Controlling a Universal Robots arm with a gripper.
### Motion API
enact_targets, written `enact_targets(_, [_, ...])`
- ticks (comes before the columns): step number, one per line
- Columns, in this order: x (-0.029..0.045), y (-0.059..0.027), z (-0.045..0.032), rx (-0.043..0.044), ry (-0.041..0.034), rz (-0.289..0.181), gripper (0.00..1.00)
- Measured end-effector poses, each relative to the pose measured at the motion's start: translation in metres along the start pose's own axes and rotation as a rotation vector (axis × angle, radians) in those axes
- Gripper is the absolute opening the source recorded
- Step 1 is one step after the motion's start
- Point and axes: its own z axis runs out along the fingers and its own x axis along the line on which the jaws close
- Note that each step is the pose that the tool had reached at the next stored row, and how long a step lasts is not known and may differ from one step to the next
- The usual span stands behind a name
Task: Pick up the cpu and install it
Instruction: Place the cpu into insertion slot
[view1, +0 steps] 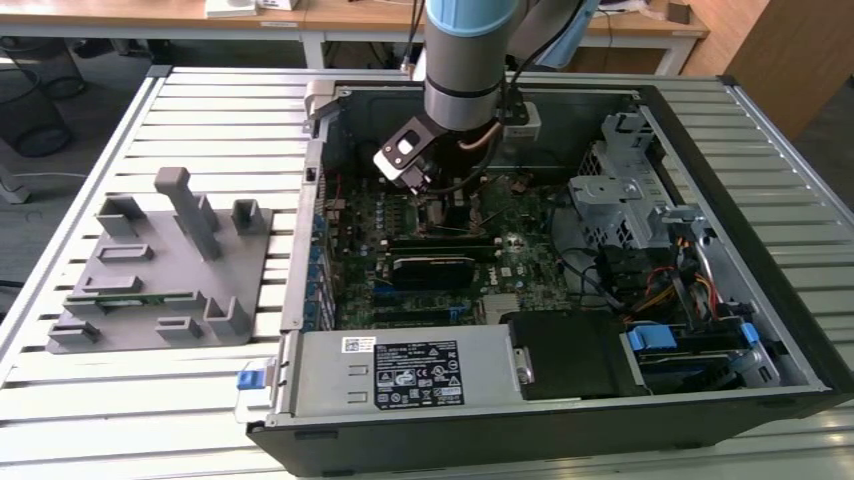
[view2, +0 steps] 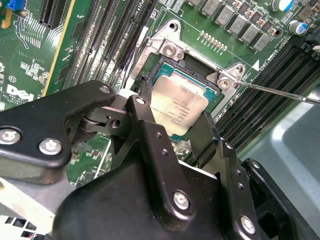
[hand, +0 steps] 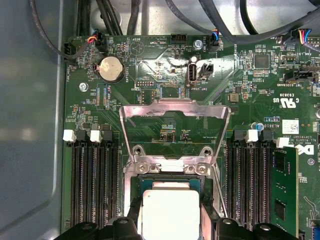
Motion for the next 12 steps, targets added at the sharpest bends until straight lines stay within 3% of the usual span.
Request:
enact_targets(10, [0.0000, 0.0000, 0.0001, -0.0001, 0.0001, 0.000, 0.55])
enact_targets(11, [0.0000, 0.0000, 0.0001, -0.0001, 0.0001, 0.000, 0.62])
enact_targets(12, [0.0000, 0.0000, 0.0001, -0.0002, 0.0002, 0.000, 0.62])
